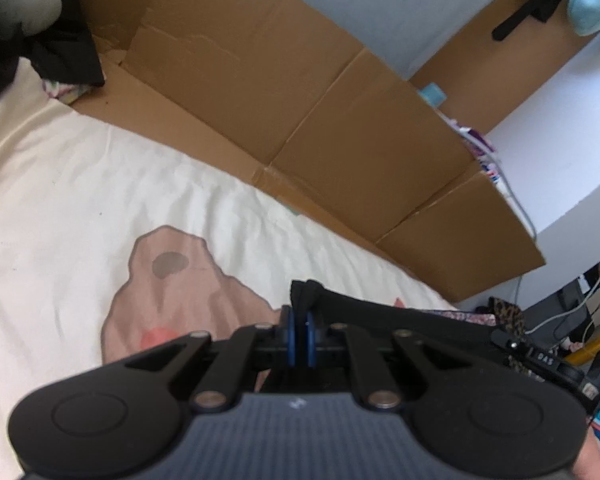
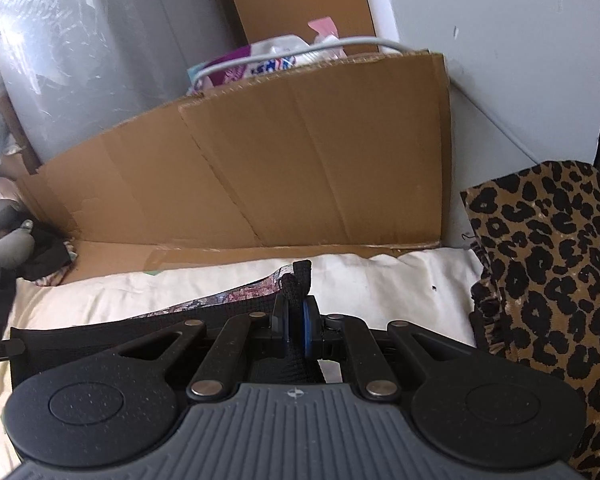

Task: Fold clothes

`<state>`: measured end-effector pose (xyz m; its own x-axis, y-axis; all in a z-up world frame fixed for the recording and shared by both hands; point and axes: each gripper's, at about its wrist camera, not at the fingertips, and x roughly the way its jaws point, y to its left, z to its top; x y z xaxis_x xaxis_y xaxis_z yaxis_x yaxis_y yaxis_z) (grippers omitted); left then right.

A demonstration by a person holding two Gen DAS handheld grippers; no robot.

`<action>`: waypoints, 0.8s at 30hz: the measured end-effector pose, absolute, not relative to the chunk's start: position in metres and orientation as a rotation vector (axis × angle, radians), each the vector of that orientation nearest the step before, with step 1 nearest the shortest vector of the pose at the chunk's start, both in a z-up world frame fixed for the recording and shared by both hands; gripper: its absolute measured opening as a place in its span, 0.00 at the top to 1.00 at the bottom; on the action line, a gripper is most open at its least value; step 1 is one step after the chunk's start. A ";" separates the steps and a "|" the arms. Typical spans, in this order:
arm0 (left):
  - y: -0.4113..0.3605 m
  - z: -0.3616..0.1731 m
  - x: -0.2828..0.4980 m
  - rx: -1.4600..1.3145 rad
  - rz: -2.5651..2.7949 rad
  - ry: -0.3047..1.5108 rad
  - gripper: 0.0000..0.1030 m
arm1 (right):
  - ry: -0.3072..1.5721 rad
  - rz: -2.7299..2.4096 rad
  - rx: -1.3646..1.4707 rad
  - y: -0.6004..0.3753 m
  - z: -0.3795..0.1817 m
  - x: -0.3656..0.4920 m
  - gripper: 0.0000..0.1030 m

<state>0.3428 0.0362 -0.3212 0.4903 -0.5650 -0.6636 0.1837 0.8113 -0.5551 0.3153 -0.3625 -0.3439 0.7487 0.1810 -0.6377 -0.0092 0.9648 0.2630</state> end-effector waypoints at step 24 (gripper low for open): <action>0.023 -0.373 0.369 -0.493 -0.434 1.025 0.93 | 0.830 0.082 0.222 -0.362 -0.389 0.355 0.92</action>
<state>0.3686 0.0234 -0.3731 0.4534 -0.5574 -0.6955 0.1112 0.8096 -0.5764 0.3546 -0.3623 -0.3888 0.6731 0.1588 -0.7223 0.0144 0.9737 0.2275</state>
